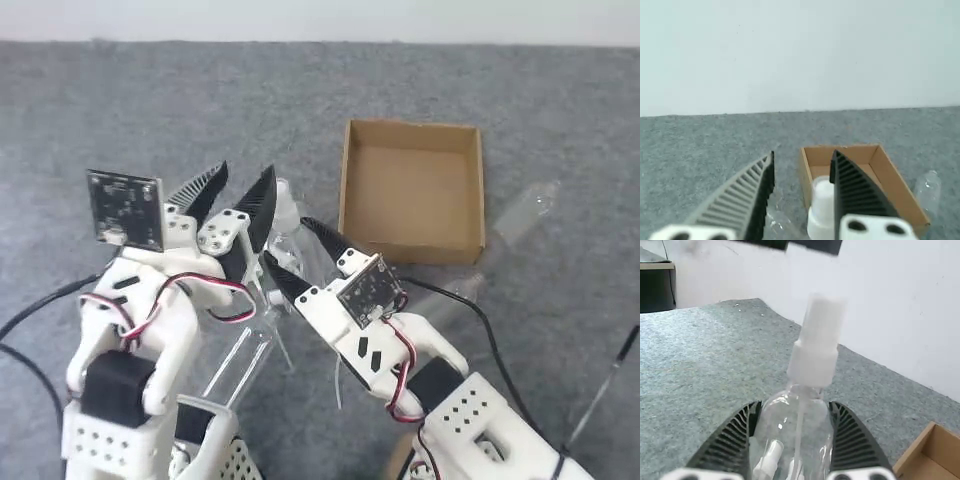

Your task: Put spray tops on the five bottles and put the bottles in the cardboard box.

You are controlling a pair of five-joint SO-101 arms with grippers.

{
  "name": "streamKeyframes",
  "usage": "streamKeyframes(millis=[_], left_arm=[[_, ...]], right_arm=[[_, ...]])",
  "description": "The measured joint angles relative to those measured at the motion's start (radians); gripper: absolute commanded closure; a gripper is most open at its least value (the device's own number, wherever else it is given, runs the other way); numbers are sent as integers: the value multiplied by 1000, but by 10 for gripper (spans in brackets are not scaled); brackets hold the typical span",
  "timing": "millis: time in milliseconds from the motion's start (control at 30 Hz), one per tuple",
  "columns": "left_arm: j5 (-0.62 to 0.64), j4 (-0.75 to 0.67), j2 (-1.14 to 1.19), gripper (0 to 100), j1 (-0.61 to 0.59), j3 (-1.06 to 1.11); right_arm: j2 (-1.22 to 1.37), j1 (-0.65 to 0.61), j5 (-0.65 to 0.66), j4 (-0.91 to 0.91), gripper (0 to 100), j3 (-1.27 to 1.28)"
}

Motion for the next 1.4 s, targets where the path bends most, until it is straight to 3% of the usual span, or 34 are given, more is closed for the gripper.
streamKeyframes(millis=[567, 867, 1033, 1200, 1400], left_arm=[[-66, -69, -11, 831, -11, 181], [-72, 51, -2, 826, -9, 60], [-74, 64, -107, 826, -9, 57], [-149, 64, -311, 826, -8, 201], [-192, 64, -417, 823, 14, 405]], right_arm=[[-3, 2, 0, 2, 992, 25], [-5, 3, 0, 0, 992, 23], [-5, 8, 0, 0, 992, 23], [-5, 80, 0, 12, 992, 12], [2, 172, 0, 170, 992, -199]])
